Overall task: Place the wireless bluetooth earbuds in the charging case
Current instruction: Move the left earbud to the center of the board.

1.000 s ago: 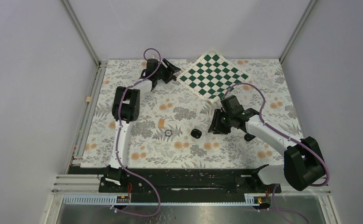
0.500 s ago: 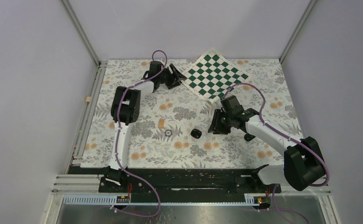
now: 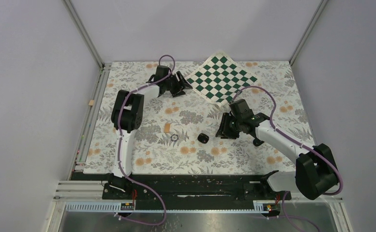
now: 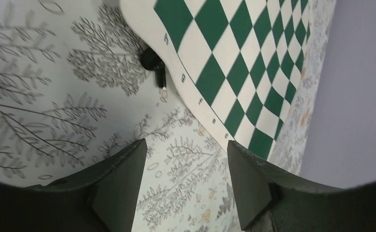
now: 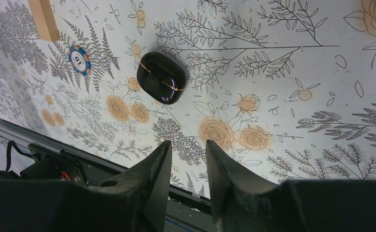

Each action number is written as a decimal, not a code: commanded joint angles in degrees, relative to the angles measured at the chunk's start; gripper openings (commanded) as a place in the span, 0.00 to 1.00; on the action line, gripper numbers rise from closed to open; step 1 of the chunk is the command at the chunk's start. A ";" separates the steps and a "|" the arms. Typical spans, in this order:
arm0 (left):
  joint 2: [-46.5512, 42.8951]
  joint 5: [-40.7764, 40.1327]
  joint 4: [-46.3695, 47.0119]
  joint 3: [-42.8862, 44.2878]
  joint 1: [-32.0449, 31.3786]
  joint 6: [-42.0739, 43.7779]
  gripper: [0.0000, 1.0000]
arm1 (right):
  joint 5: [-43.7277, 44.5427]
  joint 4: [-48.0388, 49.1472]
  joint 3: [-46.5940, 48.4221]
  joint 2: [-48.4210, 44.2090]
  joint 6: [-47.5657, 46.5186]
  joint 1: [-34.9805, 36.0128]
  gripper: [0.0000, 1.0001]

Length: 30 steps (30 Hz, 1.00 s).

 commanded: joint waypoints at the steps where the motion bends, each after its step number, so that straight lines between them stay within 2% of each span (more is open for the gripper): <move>1: -3.09 -8.23 -1.73 3.95 0.41 2.99 0.64 | -1.47 0.32 0.37 -1.43 0.13 -0.33 0.40; 11: 7.07 -13.91 -11.24 18.61 0.83 -0.12 0.69 | -1.54 0.28 0.59 -1.06 -0.02 -0.32 0.40; 18: 12.02 -11.70 -6.57 21.84 0.85 -6.22 0.69 | -1.25 0.07 0.63 -0.98 -0.16 -0.31 0.40; 30: 15.64 -6.33 2.99 21.33 0.85 -12.79 0.68 | -1.37 0.04 0.98 0.04 -0.43 -0.32 0.40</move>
